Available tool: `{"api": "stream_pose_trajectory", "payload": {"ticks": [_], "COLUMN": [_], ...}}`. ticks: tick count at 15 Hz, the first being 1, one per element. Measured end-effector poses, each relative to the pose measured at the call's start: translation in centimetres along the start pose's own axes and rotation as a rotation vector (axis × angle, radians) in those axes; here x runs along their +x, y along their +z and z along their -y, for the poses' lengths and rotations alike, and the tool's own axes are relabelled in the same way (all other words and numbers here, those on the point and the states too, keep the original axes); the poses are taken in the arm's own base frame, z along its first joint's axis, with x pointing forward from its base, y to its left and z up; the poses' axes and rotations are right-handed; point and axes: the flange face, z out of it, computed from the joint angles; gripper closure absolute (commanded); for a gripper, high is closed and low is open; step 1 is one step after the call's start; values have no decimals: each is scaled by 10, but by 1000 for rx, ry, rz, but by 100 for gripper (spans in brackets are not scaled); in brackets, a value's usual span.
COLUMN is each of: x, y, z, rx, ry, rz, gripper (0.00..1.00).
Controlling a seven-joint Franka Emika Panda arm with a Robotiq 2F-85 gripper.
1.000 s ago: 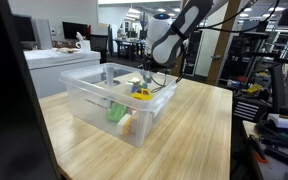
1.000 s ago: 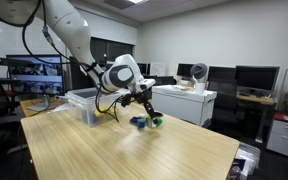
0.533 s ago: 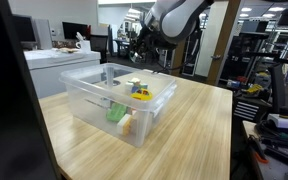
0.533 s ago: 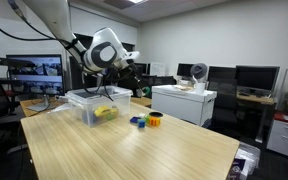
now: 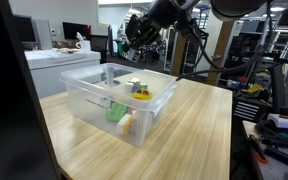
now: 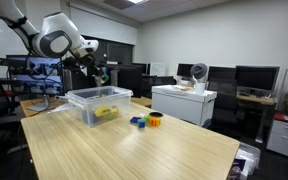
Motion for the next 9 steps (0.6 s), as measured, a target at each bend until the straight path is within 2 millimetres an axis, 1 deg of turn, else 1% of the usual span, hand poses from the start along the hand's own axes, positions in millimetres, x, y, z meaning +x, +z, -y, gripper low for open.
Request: {"api": "stream_pose_trajectory", "payload": {"ticks": [1,2,3,5,7,9], "x": [-13,-19,-21,-20,-14,-2], "y": [-10,-17,-22,-28,-30,-29], "z": [11,14,12,-4,-25,-53], "rx": [38,61,75,83,74,44], "ry": [-28,-46,-58,-67,-58,-9], "rz": [10,14,13,7,-4,-12], "gripper": [26,20,13,2,0,0]}}
